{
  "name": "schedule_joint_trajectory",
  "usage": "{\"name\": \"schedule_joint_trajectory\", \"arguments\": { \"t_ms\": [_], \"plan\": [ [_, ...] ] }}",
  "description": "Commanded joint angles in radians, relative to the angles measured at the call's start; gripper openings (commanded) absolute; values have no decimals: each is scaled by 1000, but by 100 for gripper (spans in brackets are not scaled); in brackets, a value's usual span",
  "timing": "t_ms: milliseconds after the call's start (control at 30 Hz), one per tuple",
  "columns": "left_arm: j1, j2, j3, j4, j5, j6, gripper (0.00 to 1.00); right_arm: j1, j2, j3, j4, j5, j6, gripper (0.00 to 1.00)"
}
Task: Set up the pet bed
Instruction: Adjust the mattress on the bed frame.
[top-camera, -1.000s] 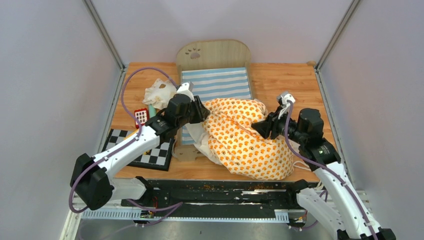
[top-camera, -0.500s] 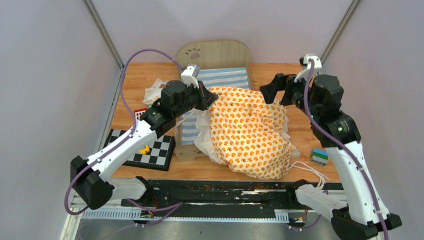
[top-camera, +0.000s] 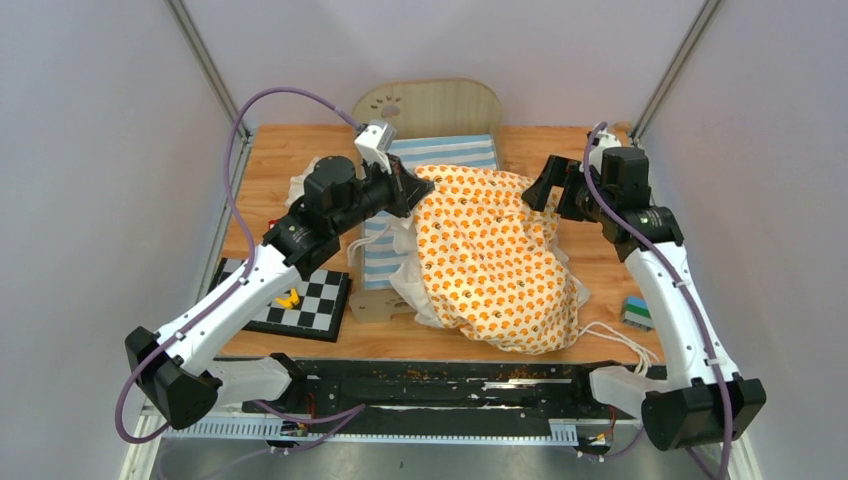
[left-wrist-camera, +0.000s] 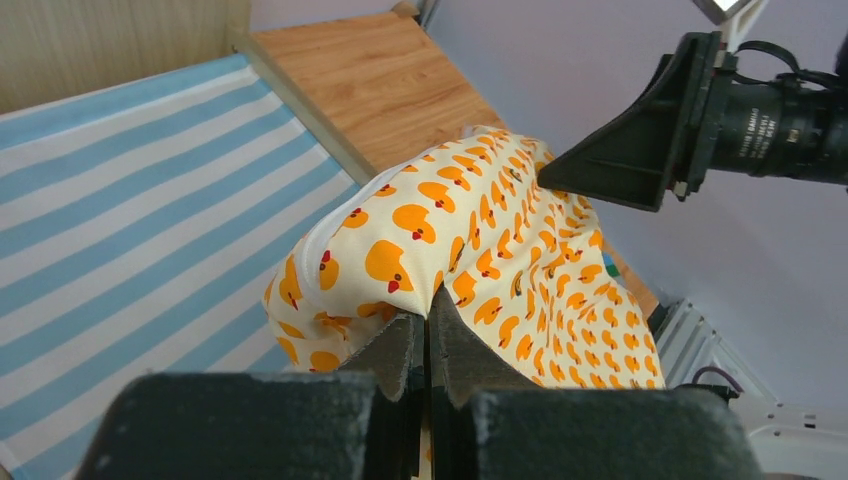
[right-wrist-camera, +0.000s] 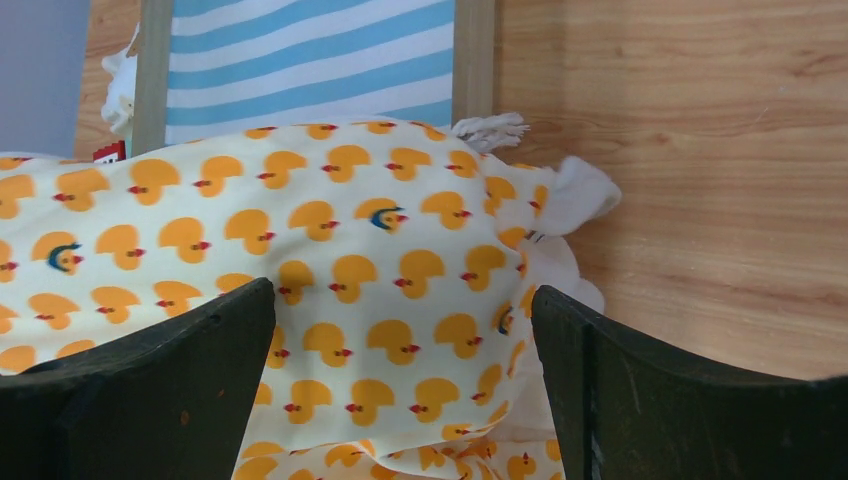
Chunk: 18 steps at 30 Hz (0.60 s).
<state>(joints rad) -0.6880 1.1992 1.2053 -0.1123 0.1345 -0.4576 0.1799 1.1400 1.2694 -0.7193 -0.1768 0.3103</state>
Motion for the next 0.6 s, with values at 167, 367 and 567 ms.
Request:
{"name": "schedule_joint_trajectory", "arguments": {
  "t_ms": [167,367,567],
  "plan": [
    [1,-19,14,22,6,43,0,-125,62,-133,318,-517,120,100],
    [0,-6,26,24,12,41,0,-125,102,-189,440,-650,195,97],
    [1,-15,70,-26,-13,55,0,-125,54,-130,411,-591,152,35]
  ]
}}
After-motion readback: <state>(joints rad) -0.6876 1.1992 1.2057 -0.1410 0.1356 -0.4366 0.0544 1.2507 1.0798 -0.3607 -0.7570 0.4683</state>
